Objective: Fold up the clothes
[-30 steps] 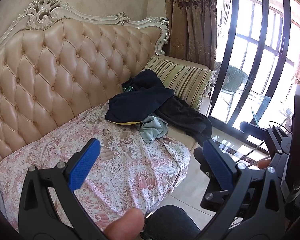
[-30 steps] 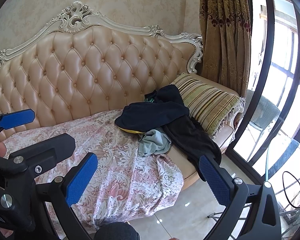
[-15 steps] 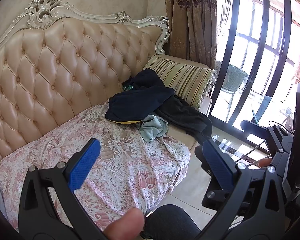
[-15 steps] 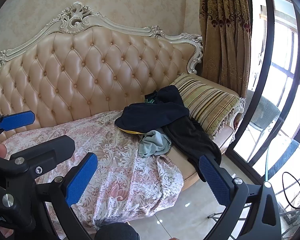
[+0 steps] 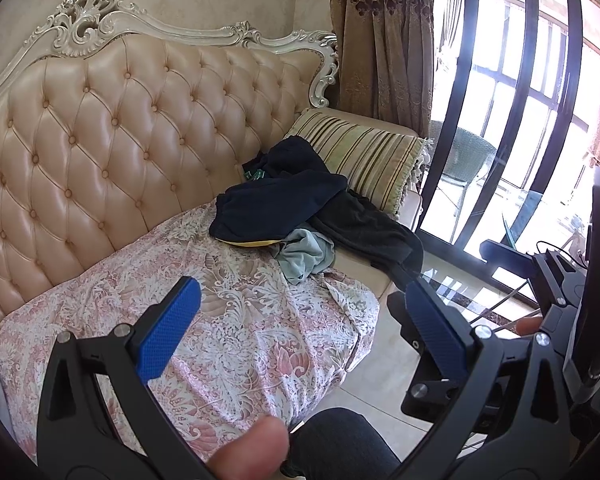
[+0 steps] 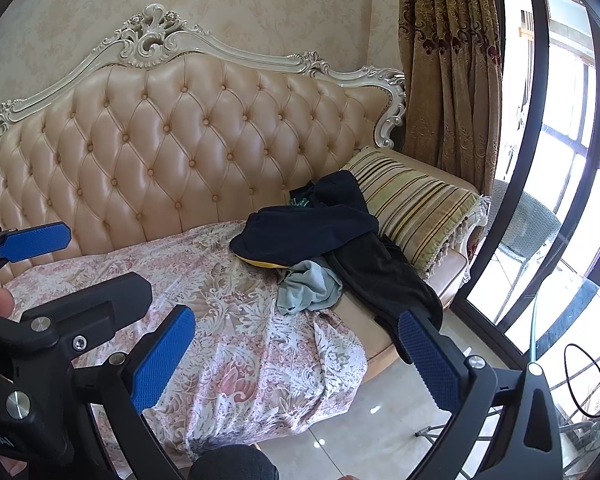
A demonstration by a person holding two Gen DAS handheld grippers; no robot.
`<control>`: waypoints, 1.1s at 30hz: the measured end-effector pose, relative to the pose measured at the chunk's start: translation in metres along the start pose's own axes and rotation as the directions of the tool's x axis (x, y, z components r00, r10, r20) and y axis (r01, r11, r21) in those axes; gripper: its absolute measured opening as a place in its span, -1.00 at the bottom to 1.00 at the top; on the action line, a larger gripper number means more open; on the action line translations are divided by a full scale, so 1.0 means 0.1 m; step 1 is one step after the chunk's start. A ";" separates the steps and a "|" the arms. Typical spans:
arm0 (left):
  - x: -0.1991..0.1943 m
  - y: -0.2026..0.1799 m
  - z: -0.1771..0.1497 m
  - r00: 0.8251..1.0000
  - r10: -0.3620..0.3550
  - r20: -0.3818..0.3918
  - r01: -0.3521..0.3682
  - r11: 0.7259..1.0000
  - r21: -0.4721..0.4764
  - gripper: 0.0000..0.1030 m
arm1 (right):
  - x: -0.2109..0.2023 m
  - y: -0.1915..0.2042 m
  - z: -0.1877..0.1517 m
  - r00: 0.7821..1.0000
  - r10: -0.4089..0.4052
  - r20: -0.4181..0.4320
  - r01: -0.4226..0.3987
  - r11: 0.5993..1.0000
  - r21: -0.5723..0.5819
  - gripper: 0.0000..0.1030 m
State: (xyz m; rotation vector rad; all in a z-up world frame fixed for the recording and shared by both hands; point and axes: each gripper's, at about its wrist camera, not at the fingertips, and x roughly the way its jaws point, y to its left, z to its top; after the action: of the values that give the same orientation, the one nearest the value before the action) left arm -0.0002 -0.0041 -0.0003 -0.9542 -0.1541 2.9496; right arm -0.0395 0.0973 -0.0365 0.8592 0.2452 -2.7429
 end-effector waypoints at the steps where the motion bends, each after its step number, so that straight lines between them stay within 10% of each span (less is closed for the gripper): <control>1: 0.00 0.00 0.00 1.000 0.000 0.000 0.000 1.000 0.000 0.99 | 0.00 0.00 0.00 1.000 0.001 0.000 -0.001 1.000 0.000 1.00; 33: 0.01 -0.01 -0.02 1.000 0.002 -0.009 -0.002 1.000 -0.007 0.99 | 0.00 0.00 -0.03 1.000 -0.001 -0.002 0.001 1.000 -0.003 1.00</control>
State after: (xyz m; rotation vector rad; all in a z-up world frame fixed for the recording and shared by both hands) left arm 0.0001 -0.0033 -0.0022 -0.9682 -0.1633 2.9484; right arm -0.0373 0.0977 -0.0388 0.8614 0.2508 -2.7420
